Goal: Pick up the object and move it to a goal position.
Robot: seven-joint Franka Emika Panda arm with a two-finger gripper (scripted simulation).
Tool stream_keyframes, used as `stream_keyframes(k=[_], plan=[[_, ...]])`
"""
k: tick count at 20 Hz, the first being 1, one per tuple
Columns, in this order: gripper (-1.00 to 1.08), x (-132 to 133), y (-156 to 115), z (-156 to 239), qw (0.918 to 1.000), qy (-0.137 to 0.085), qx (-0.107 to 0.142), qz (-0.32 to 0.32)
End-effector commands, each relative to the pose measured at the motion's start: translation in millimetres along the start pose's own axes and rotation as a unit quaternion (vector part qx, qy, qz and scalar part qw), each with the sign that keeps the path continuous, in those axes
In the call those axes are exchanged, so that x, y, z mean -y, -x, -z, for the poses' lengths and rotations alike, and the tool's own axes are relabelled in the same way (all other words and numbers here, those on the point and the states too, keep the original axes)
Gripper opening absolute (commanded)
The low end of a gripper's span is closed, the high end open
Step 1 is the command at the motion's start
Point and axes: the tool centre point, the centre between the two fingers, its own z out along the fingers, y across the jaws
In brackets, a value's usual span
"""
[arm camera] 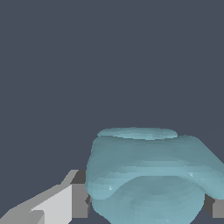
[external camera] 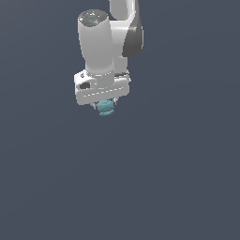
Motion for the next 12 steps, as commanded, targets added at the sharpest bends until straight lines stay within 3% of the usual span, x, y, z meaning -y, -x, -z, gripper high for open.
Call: stream_keyframes(k=[1, 12], plan=[[-1.00, -6.3, 3.2, 26.7, 1.0000, 0.000, 0.000, 0.000], [-1.00, -35.6, 13.1, 139.4, 1.0000, 0.000, 0.000, 0.000]])
